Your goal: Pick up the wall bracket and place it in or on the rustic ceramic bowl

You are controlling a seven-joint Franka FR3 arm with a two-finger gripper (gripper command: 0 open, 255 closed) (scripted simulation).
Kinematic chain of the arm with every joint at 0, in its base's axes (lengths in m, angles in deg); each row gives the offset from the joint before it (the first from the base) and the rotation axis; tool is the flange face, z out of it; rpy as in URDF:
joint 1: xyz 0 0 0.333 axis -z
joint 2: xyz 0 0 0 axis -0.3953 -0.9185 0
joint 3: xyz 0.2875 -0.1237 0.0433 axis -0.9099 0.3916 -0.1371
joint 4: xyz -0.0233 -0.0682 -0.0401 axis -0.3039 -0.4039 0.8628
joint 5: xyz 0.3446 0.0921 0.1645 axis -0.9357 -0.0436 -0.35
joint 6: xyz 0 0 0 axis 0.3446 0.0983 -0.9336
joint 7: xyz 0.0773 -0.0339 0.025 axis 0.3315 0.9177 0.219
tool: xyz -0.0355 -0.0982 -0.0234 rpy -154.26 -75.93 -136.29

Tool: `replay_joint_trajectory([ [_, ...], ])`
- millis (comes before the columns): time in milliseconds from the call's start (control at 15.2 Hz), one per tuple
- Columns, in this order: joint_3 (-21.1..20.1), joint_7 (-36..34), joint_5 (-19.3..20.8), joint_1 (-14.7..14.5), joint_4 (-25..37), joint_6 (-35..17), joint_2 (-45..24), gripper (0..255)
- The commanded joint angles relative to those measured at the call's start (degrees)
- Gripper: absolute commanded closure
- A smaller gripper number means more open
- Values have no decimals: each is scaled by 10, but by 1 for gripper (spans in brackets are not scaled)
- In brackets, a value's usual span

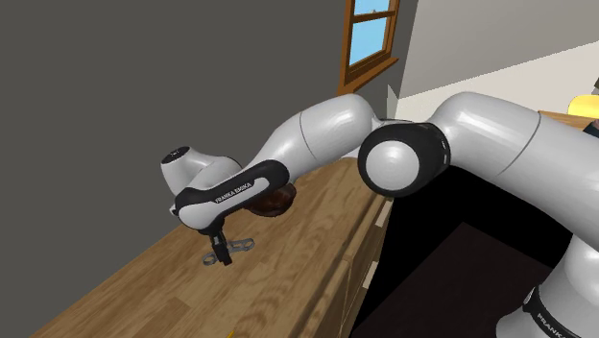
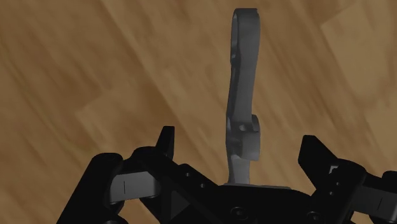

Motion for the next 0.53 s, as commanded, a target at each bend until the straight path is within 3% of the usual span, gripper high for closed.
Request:
replay_joint_trajectory([
  [0,0,0,0,0,-1,-3,-2,0],
  [396,0,0,0,0,-1,-3,-2,0],
  [462,0,0,0,0,-1,-3,-2,255],
])
